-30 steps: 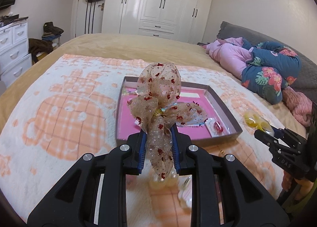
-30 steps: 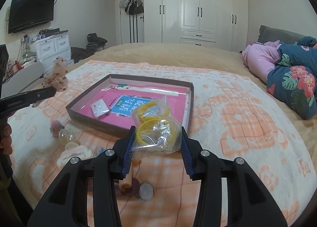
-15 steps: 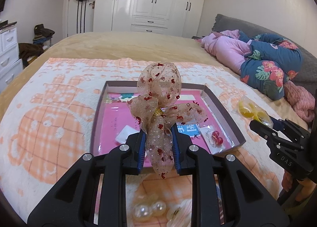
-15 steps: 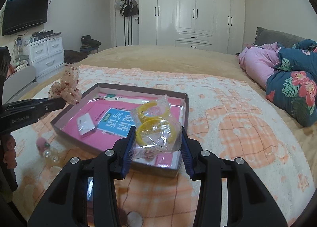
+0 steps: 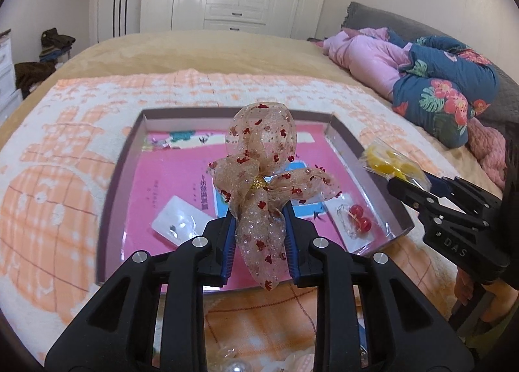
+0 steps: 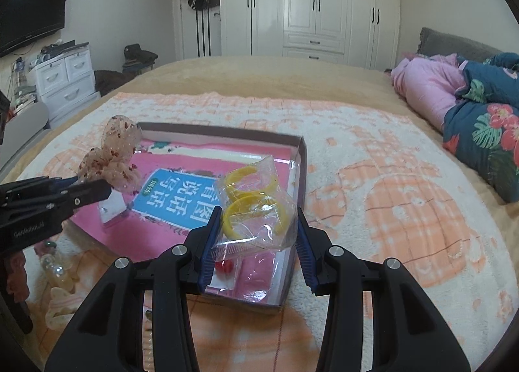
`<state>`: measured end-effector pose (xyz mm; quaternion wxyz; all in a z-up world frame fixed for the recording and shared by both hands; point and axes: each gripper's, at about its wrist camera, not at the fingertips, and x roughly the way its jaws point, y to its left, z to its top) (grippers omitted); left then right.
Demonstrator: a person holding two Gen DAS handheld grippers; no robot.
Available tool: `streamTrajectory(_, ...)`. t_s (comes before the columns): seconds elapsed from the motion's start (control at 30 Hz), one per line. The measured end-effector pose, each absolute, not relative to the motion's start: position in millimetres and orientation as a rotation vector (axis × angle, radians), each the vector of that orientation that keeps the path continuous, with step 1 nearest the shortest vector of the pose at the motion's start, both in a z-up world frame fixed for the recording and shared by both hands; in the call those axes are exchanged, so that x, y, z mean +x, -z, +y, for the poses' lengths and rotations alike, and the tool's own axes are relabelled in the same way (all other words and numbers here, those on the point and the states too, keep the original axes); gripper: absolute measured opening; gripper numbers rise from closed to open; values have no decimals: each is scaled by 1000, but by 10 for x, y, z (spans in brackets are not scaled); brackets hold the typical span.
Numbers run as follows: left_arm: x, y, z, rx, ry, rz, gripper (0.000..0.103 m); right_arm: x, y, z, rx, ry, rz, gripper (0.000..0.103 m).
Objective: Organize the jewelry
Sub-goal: 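Carry the bow and bangle bag into the box and open both tools, then withdraw both tools from the box back to the remaining jewelry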
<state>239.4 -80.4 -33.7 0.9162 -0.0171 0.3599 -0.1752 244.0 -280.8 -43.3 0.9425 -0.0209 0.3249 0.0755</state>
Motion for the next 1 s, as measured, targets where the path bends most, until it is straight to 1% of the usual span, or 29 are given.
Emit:
streamTrajectory(0.3, 2469, 514, -833, -39, 376, 807, 22, 2586, 640, -2749, -41, -150, 718, 41)
streamTrajectory(0.37, 2474, 531, -830, -41, 379, 813, 25, 2595, 647, -2760, -33, -148, 721, 44)
streamTrajectory(0.53, 2475, 559, -845, -39, 381, 822, 26, 2591, 642, -2813, -4, -152, 722, 49)
streamTrajectory(0.63, 2457, 543, -856, -33, 380, 820, 32, 2534, 606, -2826, 3, -155, 710, 53)
streamTrajectory(0.7, 2435, 527, -850, -33, 381, 814, 37, 2467, 568, -2824, -2, -151, 689, 62)
streamTrajectory(0.73, 2418, 510, -844, -32, 380, 808, 42, 2433, 550, -2823, -5, -151, 681, 63)
streamTrajectory(0.77, 2408, 496, -841, -30, 379, 805, 44, 2383, 528, -2824, -8, -151, 671, 64)
streamTrajectory(0.83, 2379, 455, -820, -31, 372, 794, 46, 2313, 497, -2832, -11, -150, 660, 66)
streamTrajectory(1.0, 2267, 311, -750, -36, 354, 748, 58, 2114, 417, -2856, -12, -152, 635, 73)
